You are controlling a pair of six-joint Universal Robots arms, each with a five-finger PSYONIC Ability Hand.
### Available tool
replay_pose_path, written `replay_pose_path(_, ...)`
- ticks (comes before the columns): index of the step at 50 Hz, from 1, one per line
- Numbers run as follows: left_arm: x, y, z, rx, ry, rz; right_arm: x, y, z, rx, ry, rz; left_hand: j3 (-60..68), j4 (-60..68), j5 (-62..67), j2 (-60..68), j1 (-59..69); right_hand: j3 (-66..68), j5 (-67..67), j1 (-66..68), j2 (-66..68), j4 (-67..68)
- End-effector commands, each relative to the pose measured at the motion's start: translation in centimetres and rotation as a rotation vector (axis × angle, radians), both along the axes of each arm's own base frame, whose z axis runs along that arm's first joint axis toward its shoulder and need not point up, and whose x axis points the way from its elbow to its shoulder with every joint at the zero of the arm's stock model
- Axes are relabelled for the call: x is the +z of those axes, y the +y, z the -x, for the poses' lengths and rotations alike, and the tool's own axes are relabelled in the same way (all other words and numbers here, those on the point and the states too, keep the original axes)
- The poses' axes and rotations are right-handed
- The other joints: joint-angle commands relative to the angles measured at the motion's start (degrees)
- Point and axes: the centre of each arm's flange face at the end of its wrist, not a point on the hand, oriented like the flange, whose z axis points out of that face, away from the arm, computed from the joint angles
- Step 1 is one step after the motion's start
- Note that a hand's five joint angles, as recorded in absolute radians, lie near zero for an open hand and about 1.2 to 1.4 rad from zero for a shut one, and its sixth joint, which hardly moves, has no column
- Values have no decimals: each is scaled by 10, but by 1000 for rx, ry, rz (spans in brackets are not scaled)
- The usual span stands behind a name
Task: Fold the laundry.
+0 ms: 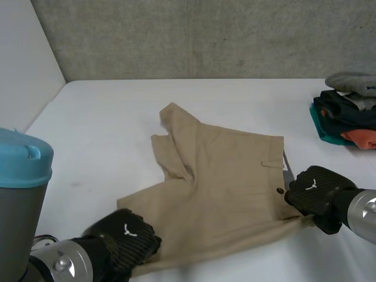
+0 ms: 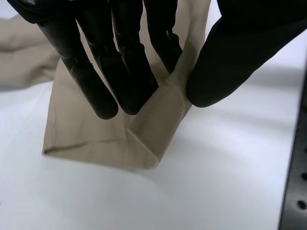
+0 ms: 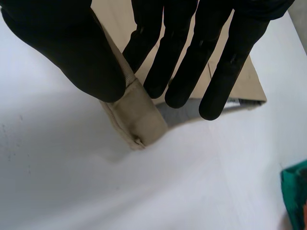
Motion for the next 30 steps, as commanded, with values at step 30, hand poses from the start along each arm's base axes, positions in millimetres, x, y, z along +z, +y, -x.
replay_pose_path(30, -17, -272, 118, 144, 302, 729, -45, -181, -59, -310, -385, 558, 116, 113, 131, 115, 141, 119, 120, 158, 127, 117)
